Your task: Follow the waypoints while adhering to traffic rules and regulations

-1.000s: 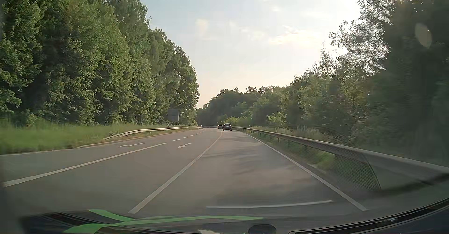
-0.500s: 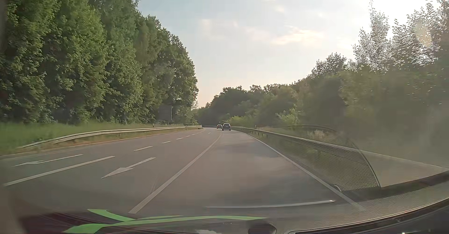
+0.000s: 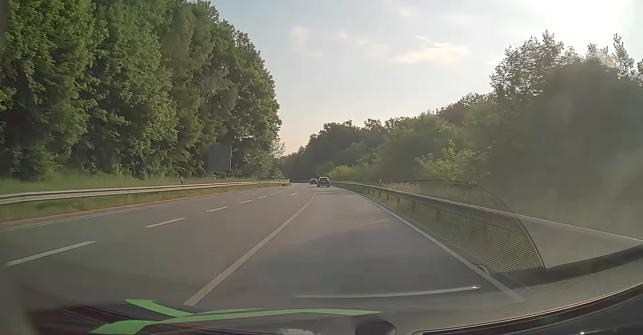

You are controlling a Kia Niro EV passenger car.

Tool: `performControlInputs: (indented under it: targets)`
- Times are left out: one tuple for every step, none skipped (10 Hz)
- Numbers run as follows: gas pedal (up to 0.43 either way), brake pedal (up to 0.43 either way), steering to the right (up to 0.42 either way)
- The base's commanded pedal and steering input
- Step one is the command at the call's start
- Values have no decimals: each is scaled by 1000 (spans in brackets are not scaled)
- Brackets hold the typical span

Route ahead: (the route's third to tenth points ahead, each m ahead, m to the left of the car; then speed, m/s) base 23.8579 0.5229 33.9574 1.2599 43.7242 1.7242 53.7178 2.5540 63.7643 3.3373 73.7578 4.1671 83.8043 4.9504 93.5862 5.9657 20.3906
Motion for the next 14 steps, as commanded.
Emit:
performControlInputs:
  targets:
    - [177,0,-7]
    - [150,0,-7]
    - [150,0,-7]
    - [138,0,-7]
    - [138,0,-8]
    - [138,0,-8]
    - [150,0,-8]
    - [150,0,-7]
    - [157,0,-8]
    - [169,0,-7]
    - [169,0,-8]
    - [177,0,-8]
    - [177,0,-7]
    - [177,0,-8]
